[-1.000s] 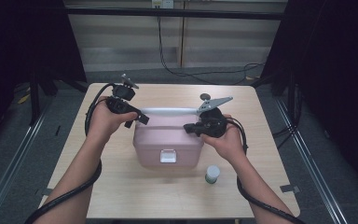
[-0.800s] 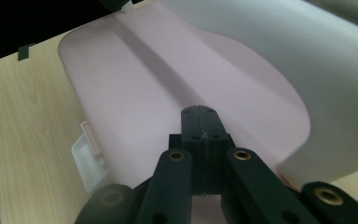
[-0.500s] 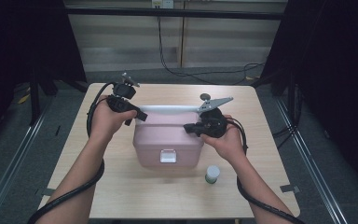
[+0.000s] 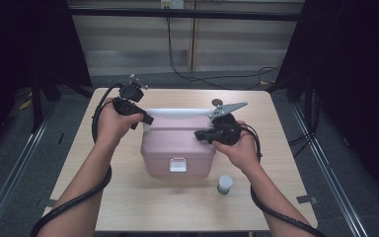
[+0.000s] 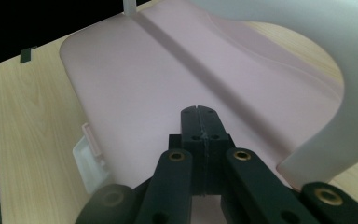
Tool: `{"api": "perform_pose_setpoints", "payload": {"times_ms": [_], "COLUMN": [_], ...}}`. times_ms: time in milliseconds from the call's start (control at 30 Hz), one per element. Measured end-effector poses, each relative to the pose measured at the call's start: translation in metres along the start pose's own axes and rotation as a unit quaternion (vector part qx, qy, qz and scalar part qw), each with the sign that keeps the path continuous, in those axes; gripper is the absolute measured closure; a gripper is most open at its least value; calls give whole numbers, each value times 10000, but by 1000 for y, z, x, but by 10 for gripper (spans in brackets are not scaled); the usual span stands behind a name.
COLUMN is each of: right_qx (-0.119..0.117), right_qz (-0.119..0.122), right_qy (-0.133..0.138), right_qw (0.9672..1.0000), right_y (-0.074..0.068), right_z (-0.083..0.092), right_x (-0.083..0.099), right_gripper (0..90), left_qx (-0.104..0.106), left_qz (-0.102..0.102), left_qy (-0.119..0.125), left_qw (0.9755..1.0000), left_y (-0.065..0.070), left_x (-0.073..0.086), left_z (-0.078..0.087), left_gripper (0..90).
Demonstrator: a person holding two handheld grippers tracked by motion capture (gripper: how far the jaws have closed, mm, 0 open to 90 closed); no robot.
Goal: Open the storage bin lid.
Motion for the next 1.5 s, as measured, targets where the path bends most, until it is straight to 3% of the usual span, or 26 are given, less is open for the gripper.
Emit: {"api": "perform_pose_setpoints", "payload": {"times_ms": [367, 900, 1067, 1500], "right_qx": [69, 292, 322, 211], "right_qz": [220, 119, 92, -17], "right_qy": [-150, -136, -288, -367], "right_qw": [9996, 9994, 9990, 9991], "right_y": [3, 24, 29, 30], "right_z": [10, 47, 47, 43], "right_x": [0, 4, 14, 27], "right_gripper": [900, 900, 900, 900], "left_qx": [26, 77, 69, 132], "left_qz": [36, 56, 62, 118], "left_qy": [27, 134, 149, 213], "left_qw": [10000, 9999, 9998, 9996], "left_y": [-1, -3, -4, -7], "left_x": [-2, -8, -11, -16], "left_z": [1, 11, 11, 13], "left_gripper": [678, 680, 680, 680]}}
Point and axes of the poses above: each handheld gripper's, and its own axes: z roughly backward along the jaws, x roughly out of its underside, y roughly to its right, the point moved 3 cm from there along -z, roughly forward along the jaws, and after that the axes turned 11 degrees about y, right-handed, at the moved point
